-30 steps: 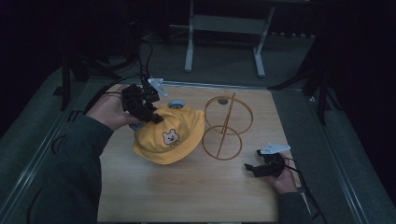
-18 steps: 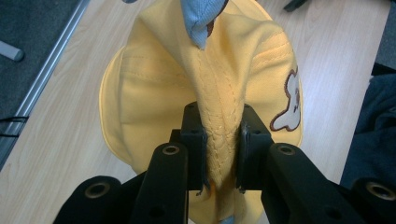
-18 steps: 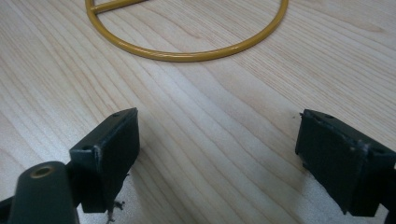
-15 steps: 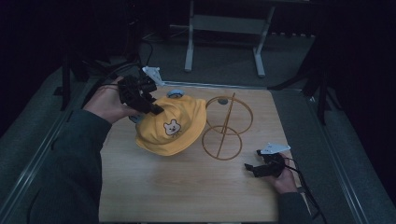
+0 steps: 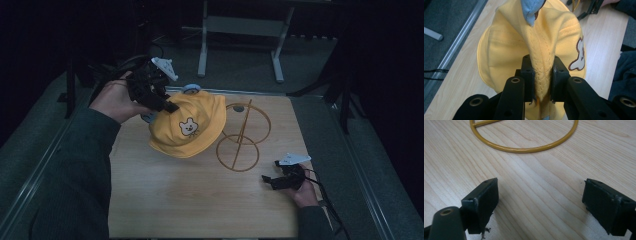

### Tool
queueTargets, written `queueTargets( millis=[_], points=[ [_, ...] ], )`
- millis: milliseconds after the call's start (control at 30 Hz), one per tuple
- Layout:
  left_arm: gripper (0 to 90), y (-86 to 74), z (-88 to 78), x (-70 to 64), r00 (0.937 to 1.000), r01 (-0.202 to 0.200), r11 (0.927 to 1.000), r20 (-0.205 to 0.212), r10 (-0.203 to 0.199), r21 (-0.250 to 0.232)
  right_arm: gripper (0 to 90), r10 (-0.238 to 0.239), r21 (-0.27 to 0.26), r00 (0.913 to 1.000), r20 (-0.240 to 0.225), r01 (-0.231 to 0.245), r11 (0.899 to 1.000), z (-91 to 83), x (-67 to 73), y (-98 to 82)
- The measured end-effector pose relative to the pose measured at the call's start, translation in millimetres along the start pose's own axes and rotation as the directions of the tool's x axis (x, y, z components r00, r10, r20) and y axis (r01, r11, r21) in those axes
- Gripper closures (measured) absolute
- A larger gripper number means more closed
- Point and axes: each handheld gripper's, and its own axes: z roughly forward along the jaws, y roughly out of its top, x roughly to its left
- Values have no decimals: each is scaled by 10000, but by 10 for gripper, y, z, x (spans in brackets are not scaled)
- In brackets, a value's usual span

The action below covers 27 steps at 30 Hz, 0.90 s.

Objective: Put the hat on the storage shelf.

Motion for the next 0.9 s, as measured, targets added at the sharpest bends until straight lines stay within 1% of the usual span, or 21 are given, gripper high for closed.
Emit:
queueTargets(
  millis=[133,267,633,733,900],
  points=[
    [765,31,-28,10,10000,3,10000,-63,-3,-95,136,2,1,10000,0,-2,10000,0,0,0],
    [765,59,-41,32,10000,30,9997,48,-29,-257,135,-5,18,10000,-3,5,10000,-1,-1,1],
    [764,156,-70,107,9999,117,9986,80,-113,-516,135,7,-15,10000,1,-7,10000,1,1,-1],
    [764,179,-93,129,9998,117,9980,156,-107,-624,136,3,-11,10000,0,-3,10000,1,0,-1],
    [765,217,-104,135,9998,161,9971,139,-151,-741,136,11,-13,10000,1,-11,10000,1,1,0]
  ],
)
